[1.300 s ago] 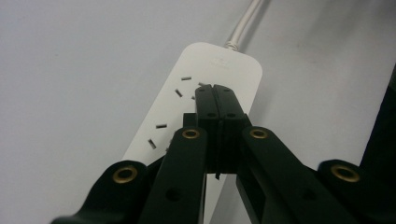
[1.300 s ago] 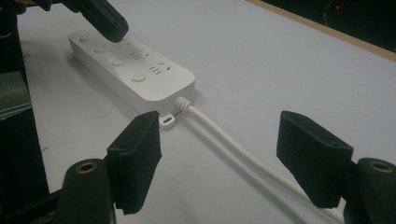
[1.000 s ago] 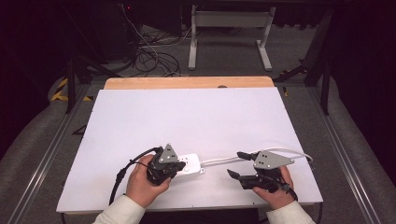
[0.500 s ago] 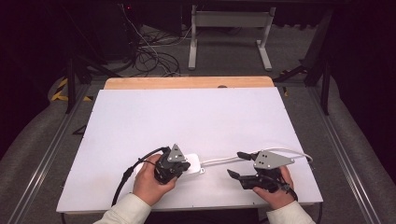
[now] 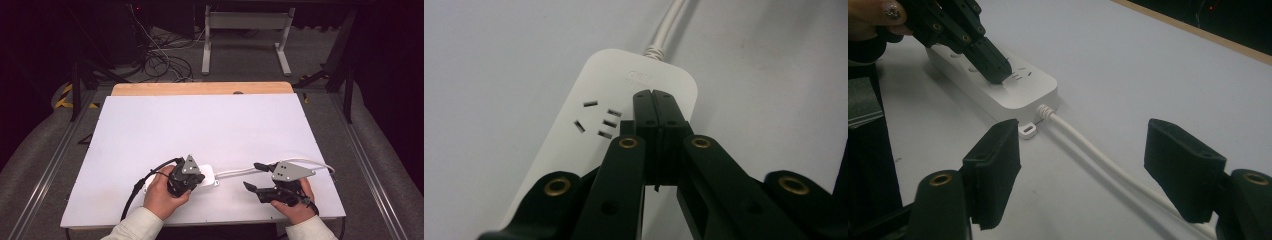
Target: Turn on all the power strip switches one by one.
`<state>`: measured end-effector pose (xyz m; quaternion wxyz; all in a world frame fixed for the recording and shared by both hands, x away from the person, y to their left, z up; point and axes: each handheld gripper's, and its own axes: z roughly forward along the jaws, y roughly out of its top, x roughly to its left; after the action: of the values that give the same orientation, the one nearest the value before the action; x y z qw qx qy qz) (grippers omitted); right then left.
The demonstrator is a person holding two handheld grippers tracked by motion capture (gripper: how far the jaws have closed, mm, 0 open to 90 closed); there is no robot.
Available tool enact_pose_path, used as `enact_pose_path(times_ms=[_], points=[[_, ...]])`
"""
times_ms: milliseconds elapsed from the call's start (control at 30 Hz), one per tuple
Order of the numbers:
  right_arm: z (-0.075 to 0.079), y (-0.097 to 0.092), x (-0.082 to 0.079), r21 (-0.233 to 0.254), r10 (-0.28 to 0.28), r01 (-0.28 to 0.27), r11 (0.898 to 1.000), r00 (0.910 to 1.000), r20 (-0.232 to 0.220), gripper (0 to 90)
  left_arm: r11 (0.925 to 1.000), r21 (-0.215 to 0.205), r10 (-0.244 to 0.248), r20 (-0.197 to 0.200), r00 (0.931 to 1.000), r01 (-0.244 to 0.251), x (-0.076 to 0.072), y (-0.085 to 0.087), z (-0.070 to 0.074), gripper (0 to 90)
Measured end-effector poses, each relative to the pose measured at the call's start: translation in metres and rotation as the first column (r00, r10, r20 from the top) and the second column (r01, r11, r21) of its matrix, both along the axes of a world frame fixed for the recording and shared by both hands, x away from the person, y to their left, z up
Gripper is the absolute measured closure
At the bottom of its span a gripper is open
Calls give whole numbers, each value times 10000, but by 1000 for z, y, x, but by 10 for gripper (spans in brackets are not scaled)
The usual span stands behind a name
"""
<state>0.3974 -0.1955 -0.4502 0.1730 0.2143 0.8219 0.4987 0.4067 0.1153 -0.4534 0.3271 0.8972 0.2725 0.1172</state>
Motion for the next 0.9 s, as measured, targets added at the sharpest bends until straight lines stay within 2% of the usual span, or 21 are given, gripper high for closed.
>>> enact_pose_path(times_ms=[233,400,533,667,733,800,900], points=[[0,0,0,-18,-24,24,10000,10000,-8,312,9998,193,80,175,9998,-84,-3,-2,-1,900],[0,0,0,-34,2,-2,10000,10000,-1,312,10000,19,72,149,9999,-72,-3,0,-3,900],[-1,0,0,-37,-42,42,10000,10000,-34,312,9998,159,85,352,9993,-91,-5,-2,-4,900],[-1,0,0,-51,-34,33,10000,10000,-35,312,9999,139,89,246,9997,-93,-4,-1,-4,900],[-1,1,0,-67,-22,22,10000,10000,-32,312,9997,230,80,393,9992,-89,-5,-3,-5,900],[-1,1,0,-89,-44,44,10000,10000,-42,312,9996,250,91,365,9993,-100,-5,-3,-5,900],[-1,1,0,-72,-59,58,10000,10000,-20,312,9995,-293,158,105,9998,-154,-3,3,-7,900]])
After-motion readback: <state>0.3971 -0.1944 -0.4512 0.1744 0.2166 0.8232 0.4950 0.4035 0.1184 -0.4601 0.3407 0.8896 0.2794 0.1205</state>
